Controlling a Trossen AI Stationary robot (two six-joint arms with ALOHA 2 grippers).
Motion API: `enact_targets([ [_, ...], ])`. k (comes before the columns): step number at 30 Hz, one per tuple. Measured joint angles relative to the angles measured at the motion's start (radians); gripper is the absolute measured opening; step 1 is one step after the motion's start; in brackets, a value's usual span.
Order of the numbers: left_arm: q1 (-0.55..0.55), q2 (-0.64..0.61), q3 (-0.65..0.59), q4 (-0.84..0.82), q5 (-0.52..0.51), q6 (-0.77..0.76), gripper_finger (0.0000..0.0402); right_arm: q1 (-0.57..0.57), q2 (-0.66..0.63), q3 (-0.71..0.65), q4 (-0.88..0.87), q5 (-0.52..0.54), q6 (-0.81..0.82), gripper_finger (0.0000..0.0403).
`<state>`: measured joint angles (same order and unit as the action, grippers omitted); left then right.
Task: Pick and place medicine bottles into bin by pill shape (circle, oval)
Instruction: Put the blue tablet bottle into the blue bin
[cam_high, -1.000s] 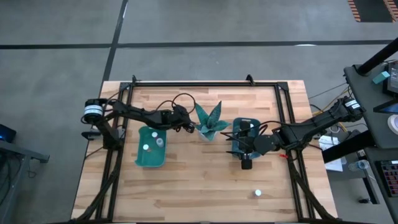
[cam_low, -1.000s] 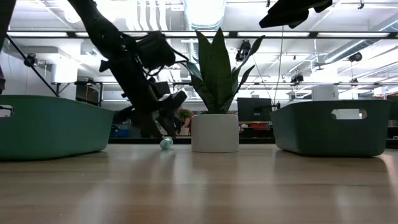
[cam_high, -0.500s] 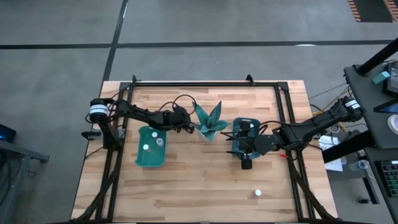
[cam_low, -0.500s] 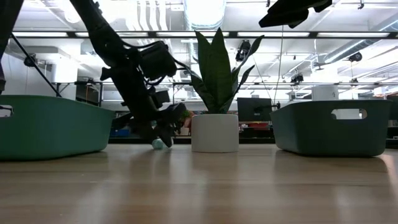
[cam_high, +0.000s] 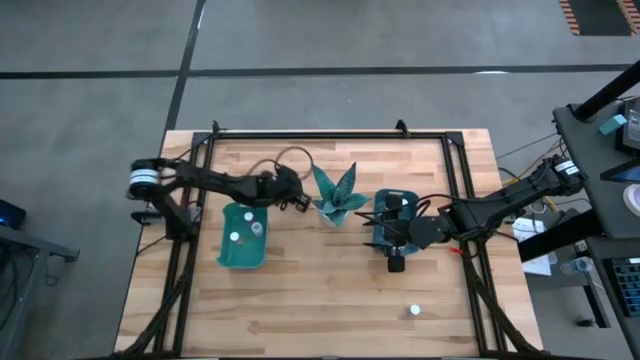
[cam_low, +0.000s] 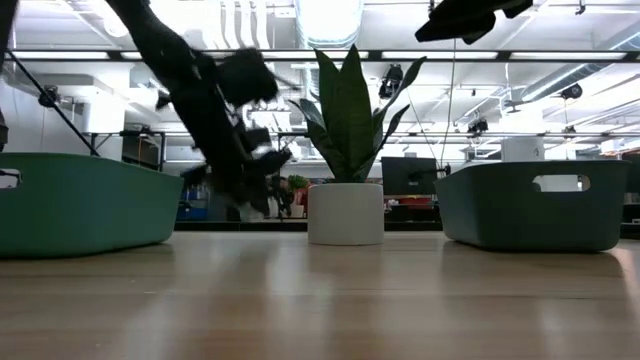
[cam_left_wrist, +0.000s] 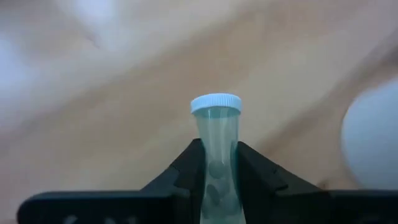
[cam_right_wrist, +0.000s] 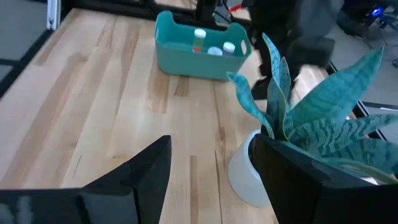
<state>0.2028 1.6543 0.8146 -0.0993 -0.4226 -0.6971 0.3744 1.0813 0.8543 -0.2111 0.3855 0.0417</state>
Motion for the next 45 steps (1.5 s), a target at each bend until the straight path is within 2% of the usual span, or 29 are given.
enact_targets([
  [7, 0.012, -0.28, -0.005, -0.131, -0.181, 0.114, 0.0057, 0.0, 0.0, 0.0, 0.034, 0.0, -0.008, 0.0219],
  [12, -0.008, -0.486, -0.009, -0.09, -0.214, 0.287, 0.0058, 0.0, 0.0, -0.008, 0.102, 0.008, -0.045, 0.0219],
  [15, -0.054, -0.579, -0.028, 0.005, -0.179, 0.411, 0.0058, 0.0, 0.001, -0.025, 0.165, 0.008, -0.085, 0.0219],
  [20, -0.151, -0.643, -0.093, 0.267, -0.005, 0.596, 0.0058, -0.002, 0.012, -0.067, 0.312, 0.009, -0.146, 0.0219],
  [25, -0.237, -0.614, -0.165, 0.521, 0.187, 0.729, 0.0058, -0.002, 0.053, -0.076, 0.429, 0.011, -0.195, 0.0219],
  [31, -0.288, -0.503, -0.2, 0.74, 0.35, 0.806, 0.0058, -0.007, 0.124, -0.076, 0.6, 0.009, -0.267, 0.0219],
  [37, -0.296, -0.36, -0.199, 0.859, 0.372, 0.819, 0.0058, -0.018, 0.165, -0.076, 0.766, 0.011, -0.309, 0.0219],
  [45, -0.296, -0.212, -0.19, 1.073, 0.383, 0.819, 0.0058, -0.049, 0.166, -0.076, 0.801, 0.01, -0.271, 0.0219],
])
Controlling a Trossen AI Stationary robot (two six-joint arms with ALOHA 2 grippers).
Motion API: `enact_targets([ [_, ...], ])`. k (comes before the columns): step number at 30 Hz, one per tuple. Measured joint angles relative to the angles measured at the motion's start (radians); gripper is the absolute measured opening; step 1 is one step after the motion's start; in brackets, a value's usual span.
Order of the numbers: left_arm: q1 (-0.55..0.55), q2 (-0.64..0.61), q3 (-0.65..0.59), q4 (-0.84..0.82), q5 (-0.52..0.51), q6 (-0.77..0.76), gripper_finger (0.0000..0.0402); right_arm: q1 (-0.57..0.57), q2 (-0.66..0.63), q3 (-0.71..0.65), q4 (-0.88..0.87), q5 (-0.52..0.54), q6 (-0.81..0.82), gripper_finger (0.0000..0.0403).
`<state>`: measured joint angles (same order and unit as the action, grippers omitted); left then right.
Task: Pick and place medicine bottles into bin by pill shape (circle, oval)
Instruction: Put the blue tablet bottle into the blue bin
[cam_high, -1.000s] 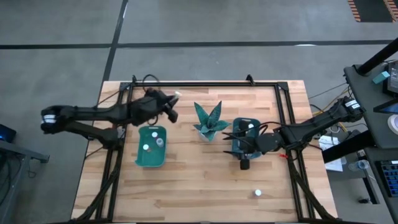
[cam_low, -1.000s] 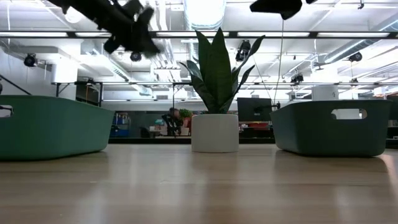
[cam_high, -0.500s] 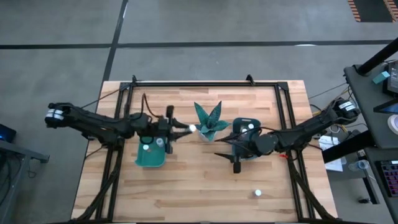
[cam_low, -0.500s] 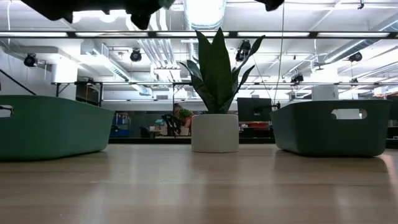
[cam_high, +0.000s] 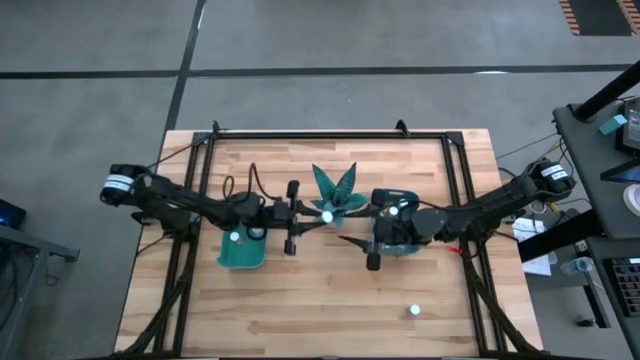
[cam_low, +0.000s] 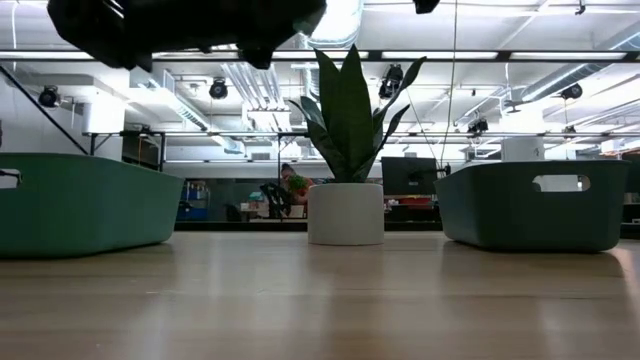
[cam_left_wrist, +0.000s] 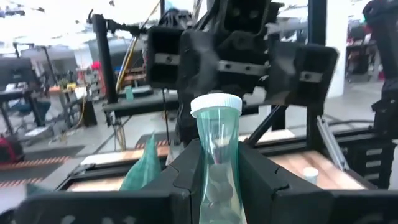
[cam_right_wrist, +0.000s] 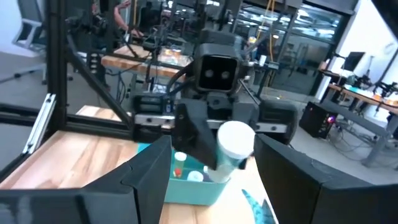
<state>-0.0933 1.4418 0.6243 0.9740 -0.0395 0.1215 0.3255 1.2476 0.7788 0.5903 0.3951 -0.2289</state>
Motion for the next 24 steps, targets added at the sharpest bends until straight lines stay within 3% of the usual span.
enact_targets([
  [9, -0.001, 0.103, 0.0, 0.201, 0.035, 0.016, 0.0058, -0.031, 0.004, 0.001, 0.035, -0.001, 0.032, 0.0219],
  [24, -0.004, 0.127, 0.045, 0.194, 0.048, 0.017, 0.0058, -0.049, 0.033, 0.002, 0.103, -0.001, 0.05, 0.0219],
])
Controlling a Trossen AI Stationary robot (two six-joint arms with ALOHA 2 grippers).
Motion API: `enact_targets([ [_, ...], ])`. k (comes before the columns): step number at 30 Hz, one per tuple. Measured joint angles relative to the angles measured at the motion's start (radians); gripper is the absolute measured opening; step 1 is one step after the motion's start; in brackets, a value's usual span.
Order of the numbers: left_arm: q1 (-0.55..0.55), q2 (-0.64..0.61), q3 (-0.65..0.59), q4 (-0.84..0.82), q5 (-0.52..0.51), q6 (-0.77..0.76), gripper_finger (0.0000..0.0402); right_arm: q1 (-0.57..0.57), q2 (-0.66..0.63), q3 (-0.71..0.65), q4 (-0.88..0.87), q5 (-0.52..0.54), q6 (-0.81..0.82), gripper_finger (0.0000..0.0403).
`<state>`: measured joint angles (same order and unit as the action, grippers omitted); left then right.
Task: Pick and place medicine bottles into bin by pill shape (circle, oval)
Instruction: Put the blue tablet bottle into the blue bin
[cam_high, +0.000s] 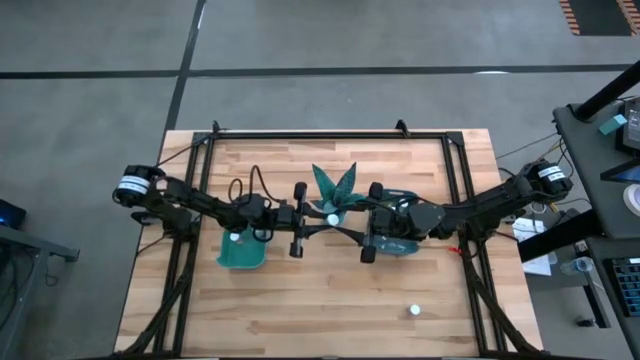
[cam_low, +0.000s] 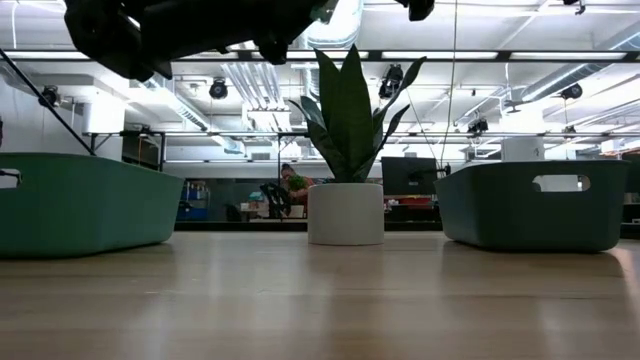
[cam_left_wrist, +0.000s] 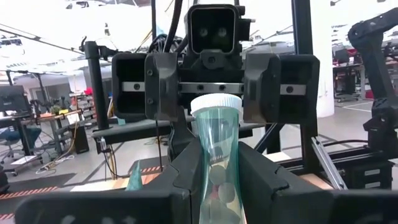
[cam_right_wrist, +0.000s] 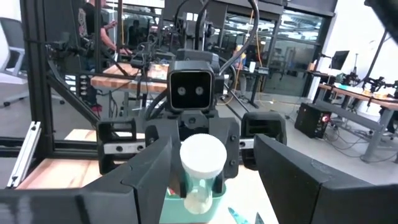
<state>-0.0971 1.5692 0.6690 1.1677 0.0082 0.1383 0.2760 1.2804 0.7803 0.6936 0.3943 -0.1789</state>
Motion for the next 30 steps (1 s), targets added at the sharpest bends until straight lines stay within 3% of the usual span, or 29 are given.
enact_targets([
  [21, 0.0, 0.078, 0.085, 0.002, -0.006, 0.027, 0.0058, -0.002, -0.001, 0.0, -0.017, -0.009, -0.004, 0.0217],
  [24, 0.0, 0.078, 0.085, 0.004, -0.006, 0.027, 0.0058, -0.002, -0.001, 0.0, -0.018, -0.009, -0.004, 0.0199],
  [30, 0.0, 0.078, 0.085, 0.004, -0.007, 0.027, 0.0058, -0.002, -0.001, 0.0, -0.025, -0.01, 0.003, 0.0128],
])
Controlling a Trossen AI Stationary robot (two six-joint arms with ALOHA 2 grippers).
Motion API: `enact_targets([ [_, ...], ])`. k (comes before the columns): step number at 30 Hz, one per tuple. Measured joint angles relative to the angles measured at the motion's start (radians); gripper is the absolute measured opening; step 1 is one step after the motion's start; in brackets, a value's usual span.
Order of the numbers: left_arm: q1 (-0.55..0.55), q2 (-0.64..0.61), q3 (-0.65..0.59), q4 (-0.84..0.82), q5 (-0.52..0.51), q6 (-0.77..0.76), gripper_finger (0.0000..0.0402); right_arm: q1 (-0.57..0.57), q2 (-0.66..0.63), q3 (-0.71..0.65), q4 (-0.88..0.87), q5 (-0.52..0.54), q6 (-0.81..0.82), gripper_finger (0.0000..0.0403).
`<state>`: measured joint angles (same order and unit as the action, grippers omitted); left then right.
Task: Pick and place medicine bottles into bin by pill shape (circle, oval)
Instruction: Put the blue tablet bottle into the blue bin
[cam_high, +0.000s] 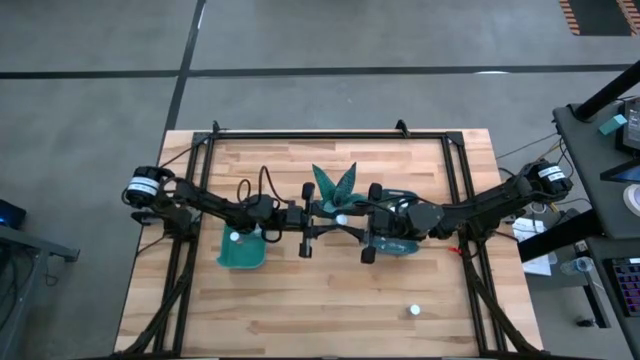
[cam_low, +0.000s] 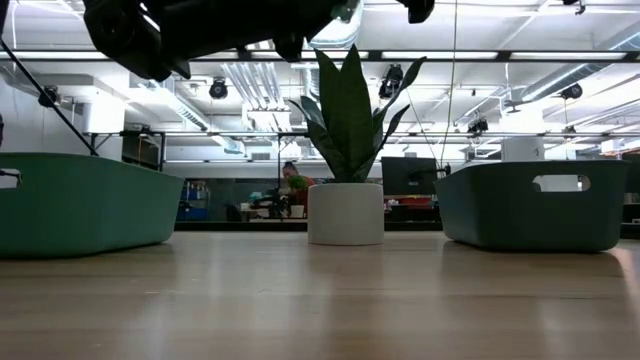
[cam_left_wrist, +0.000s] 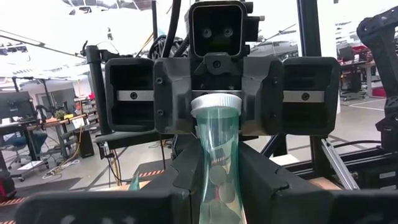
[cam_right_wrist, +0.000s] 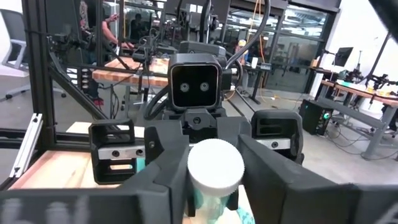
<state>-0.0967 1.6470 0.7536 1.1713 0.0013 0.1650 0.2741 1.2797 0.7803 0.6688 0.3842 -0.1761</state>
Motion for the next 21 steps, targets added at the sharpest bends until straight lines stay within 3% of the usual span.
enact_targets([
  [3, 0.0, 0.0, -0.001, 0.0, 0.0, -0.001, 0.0062, 0.0, 0.0, 0.0, -0.006, 0.001, -0.001, 0.0101],
  [7, 0.0, 0.0, -0.001, 0.0, 0.0, -0.012, 0.0079, 0.0, 0.0, 0.0, -0.006, 0.001, 0.0, 0.0098],
  [13, 0.0, -0.009, -0.006, 0.0, 0.001, -0.028, 0.014, 0.0, 0.0, 0.0, -0.011, 0.001, 0.019, 0.0117],
  [21, 0.0, -0.067, -0.059, -0.01, 0.001, -0.029, 0.0204, 0.0, -0.011, 0.0, -0.036, 0.001, 0.022, 0.0107],
])
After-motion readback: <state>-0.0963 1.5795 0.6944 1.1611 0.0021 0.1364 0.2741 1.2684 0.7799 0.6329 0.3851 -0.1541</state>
